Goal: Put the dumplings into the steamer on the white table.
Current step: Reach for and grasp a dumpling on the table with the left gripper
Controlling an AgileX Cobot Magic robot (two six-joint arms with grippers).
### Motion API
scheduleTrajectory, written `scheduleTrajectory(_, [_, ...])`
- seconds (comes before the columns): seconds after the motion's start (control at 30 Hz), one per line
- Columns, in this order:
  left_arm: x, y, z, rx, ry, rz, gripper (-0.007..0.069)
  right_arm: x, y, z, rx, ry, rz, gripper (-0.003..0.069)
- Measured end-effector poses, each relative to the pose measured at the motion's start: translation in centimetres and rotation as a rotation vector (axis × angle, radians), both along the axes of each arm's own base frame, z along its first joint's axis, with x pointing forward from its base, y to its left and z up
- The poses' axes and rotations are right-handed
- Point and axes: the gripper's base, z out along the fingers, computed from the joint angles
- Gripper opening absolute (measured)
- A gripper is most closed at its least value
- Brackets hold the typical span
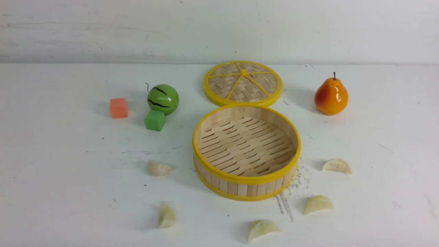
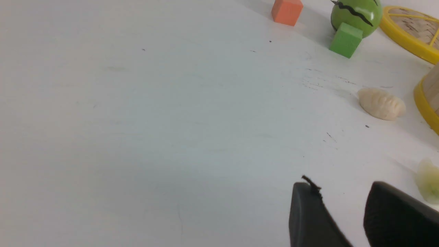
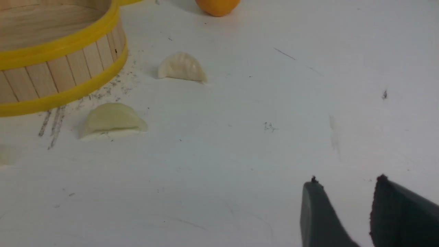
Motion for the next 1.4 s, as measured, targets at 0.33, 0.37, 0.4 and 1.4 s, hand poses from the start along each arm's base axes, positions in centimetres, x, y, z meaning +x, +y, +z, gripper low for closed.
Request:
scheduleTrajectory(0.33, [0.00,0.03,0.00,0.008,0.000,0.001,0.0237,0.00,0.00,0.00,0.000,0.000,0.000,0.0240])
scheduleTrajectory(0.37, [0.00,0.03,0.00,0.008,0.000,0.001,0.0237,0.00,0.00,0.00,0.000,0.000,0.000,0.0240])
scheduleTrajectory(0.4, [0.00,0.03,0.00,0.009,0.000,0.001,0.0237,0.00,0.00,0.00,0.000,0.000,0.000,0.0240])
scheduleTrajectory(1.4, [0.00,0.09,0.00,0.027,0.001,0.002,0.0237,0.00,-0.05,0.00,-0.015,0.000,-0.001,0.0240])
